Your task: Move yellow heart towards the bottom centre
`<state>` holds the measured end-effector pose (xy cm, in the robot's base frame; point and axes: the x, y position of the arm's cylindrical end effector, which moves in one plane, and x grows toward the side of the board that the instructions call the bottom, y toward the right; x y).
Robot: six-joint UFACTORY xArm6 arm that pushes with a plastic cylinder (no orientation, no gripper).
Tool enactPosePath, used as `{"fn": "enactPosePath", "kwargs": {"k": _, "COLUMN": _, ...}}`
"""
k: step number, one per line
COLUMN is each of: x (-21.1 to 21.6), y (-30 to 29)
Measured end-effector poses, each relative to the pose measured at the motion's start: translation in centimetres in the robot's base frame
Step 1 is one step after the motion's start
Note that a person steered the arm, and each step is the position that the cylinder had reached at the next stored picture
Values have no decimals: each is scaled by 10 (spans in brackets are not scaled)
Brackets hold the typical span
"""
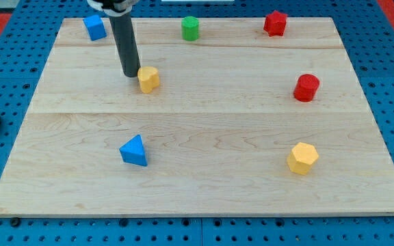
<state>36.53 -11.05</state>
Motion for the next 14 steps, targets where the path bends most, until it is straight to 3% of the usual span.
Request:
{"fn": "enactPosePath", "kwargs": {"k": 3, "x": 20, "y": 67}}
{"fn": "enactPosePath", "kwargs": {"k": 5, "x": 37, "y": 78}}
{"fn": "enactPosePath", "kwargs": {"k": 10, "x": 16, "y": 131}}
{"fn": "enactPosePath", "kwargs": {"k": 12, "x": 64, "y": 89}}
{"fn": "enactPosePath", "kwargs": {"k": 14, "x": 109, "y": 92}}
